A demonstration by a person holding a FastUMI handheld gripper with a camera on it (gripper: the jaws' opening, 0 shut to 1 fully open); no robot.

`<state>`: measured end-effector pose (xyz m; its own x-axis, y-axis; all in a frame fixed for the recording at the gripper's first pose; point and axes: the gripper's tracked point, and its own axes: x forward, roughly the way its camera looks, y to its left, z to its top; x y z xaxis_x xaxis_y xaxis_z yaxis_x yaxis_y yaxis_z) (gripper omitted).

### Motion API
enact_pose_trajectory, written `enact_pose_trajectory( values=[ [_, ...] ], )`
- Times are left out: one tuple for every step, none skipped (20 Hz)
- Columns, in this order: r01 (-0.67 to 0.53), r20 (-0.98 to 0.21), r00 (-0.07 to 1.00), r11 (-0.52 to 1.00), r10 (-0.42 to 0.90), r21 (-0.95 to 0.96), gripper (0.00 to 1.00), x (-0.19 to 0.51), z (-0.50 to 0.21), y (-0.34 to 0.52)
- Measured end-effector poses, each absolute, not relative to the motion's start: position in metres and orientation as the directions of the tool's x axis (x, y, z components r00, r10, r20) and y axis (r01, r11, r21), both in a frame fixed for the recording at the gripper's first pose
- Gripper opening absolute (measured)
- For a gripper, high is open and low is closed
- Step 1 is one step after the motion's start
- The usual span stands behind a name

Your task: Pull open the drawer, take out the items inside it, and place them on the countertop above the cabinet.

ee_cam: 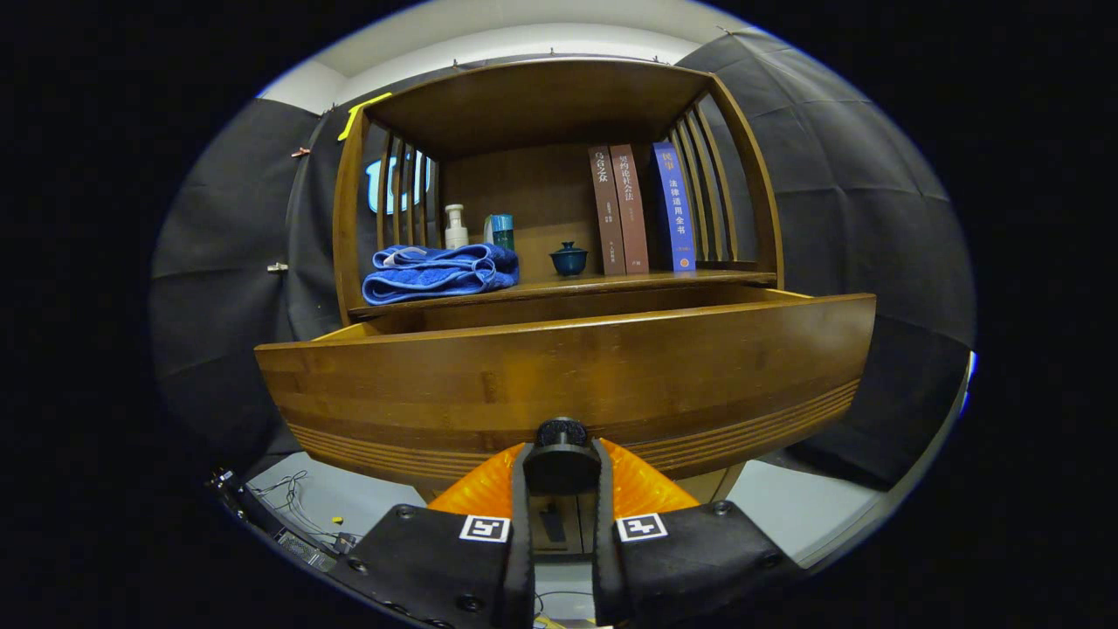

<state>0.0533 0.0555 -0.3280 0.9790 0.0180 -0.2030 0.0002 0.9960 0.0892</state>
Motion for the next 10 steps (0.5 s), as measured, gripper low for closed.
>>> enact_pose_trajectory(
  values=[
    [0.001, -0.201, 0.979, 0.997, 0.016, 0.081, 0.30, 0.053, -0.329, 0.055],
    [0.000, -0.199, 0.980, 0.997, 0.015, 0.075, 0.30, 0.054, -0.328, 0.055],
    [0.000, -0.203, 0.979, 0.997, 0.015, 0.075, 0.30, 0.053, -0.329, 0.055],
    [0.000, -0.203, 0.979, 0.997, 0.016, 0.079, 0.30, 0.053, -0.328, 0.055],
    [-0.008, -0.208, 0.978, 0.997, 0.024, 0.077, 0.30, 0.052, -0.328, 0.056],
    [-0.024, -0.212, 0.977, 0.997, 0.039, 0.075, 0.30, 0.053, -0.328, 0.057],
    [-0.047, -0.222, 0.973, 0.995, 0.065, 0.087, 0.43, 0.051, -0.327, 0.059],
    [-0.054, -0.230, 0.970, 0.994, 0.075, 0.098, 0.55, 0.050, -0.326, 0.057],
    [-0.050, -0.238, 0.969, 0.994, 0.071, 0.092, 0.67, 0.045, -0.323, 0.051],
    [-0.058, -0.243, 0.967, 0.994, 0.079, 0.091, 0.80, 0.038, -0.320, 0.047]
  ],
)
